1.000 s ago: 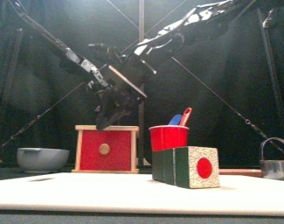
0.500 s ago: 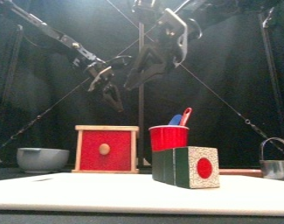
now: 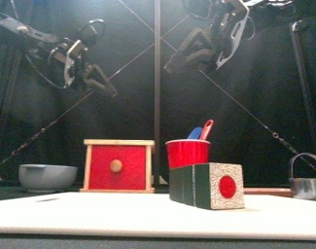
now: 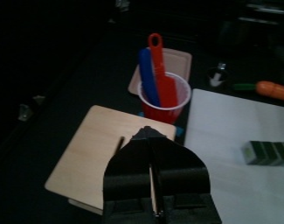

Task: Grasp knife

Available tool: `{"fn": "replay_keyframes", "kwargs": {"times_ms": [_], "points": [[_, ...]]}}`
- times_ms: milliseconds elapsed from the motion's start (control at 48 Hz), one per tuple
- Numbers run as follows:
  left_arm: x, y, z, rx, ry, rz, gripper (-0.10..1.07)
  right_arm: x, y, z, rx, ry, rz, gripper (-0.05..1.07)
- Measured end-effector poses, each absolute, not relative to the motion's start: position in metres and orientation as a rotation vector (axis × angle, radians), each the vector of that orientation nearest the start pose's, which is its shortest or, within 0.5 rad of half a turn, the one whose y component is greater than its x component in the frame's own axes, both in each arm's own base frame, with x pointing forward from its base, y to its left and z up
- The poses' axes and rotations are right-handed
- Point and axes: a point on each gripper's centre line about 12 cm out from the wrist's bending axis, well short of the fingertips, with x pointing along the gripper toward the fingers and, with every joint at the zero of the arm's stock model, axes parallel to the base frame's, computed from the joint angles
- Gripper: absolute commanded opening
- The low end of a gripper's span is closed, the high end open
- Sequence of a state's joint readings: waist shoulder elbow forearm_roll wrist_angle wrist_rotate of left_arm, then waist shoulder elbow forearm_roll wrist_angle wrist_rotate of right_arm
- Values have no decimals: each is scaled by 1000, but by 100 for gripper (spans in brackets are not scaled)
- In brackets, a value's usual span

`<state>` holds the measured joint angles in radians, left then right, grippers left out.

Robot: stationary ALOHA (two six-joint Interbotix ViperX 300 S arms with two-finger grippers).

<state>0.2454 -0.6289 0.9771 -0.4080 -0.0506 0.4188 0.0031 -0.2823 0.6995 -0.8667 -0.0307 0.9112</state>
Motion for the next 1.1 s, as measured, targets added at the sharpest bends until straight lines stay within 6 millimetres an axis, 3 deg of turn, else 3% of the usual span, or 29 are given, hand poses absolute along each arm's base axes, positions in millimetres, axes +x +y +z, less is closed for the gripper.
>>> {"fn": "replay_keyframes", "kwargs": {"times_ms": [125, 458, 667, 875, 1104], "points": [[251, 56, 268, -20, 265, 237, 6, 355, 0, 263, 60, 382, 27, 22], [249, 55, 265, -14, 263, 235, 6, 350, -5, 256, 79, 390, 22, 22], [250, 52, 265, -9, 264, 224, 6, 344, -10, 270, 78, 350, 6, 22], [256, 47, 262, 1, 255, 209, 6, 322, -44, 283, 89, 319, -122, 22], [262, 44, 262, 23, 226, 204, 6, 297, -87, 284, 184, 352, -345, 25]]}}
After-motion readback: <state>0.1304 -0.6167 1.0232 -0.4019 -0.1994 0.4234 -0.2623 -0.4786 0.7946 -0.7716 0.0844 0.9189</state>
